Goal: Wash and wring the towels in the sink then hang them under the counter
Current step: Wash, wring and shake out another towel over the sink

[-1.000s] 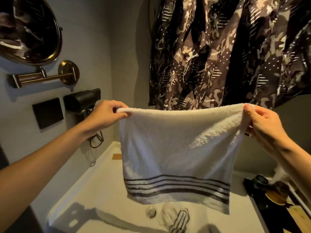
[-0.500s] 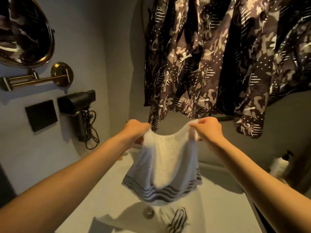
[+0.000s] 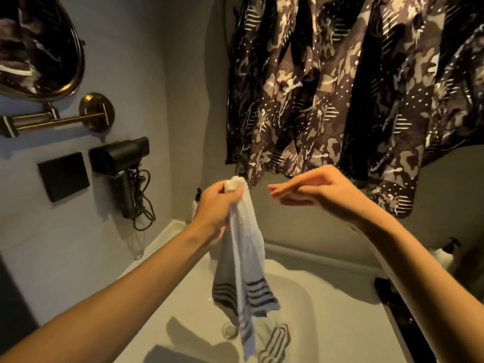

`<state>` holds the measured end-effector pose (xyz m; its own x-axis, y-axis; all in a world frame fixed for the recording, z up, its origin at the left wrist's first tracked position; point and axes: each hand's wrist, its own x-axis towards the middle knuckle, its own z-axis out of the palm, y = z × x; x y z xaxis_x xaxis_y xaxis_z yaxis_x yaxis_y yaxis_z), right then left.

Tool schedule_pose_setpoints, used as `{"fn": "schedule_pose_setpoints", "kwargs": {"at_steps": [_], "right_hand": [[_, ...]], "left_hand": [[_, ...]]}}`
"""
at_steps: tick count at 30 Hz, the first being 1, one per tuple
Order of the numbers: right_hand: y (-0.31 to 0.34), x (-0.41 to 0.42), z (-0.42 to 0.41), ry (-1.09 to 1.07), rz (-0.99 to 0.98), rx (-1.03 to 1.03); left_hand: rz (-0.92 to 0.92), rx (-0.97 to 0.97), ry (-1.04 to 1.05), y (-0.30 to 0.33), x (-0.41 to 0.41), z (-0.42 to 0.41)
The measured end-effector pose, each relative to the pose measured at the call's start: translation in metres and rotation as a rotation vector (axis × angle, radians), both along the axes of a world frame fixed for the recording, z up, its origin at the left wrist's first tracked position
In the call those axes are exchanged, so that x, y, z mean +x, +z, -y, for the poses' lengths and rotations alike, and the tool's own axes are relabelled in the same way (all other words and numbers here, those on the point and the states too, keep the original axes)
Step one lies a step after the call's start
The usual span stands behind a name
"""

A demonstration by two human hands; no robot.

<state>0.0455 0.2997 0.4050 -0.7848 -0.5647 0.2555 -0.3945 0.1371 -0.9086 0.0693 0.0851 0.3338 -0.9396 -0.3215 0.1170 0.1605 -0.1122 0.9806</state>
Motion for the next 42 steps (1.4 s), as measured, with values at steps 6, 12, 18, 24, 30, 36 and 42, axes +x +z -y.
{"fn": "schedule_pose_setpoints", "kwargs": {"at_steps": [6,12,18,24,30,36,42], "right_hand": [[-0.108,-0.036,0.003,-0.339,0.364,-0.111],[-0.139,-0.023,0.036,0.127,0.728,-0.433],[-0.077,0.004,0.025,-0.202,0.334,-0.385],[-0.021,0.035,0.037,-0.007,0.389,-0.538],[-0.028,0.025,0.054,-0.080,0.337,-0.493],[-0.060,0.020,0.056,-0.190,0.688,-0.444],[-0.064,0.022,0.036,-0.194,0.610,-0.235]], "left_hand": [[-0.032,0.044,-0.237,0.049,0.016,-0.001],[0.005,-0.026,-0.377,0.084,0.022,0.010],[-0.071,-0.002,-0.202,0.080,0.033,0.050],[-0.163,0.257,-0.118,0.116,0.004,0.035],[-0.014,0.337,-0.027,0.061,-0.027,0.041],[0.226,0.646,-0.318,-0.082,0.013,0.003],[0.145,0.742,-0.542,-0.074,0.035,0.004]]}}
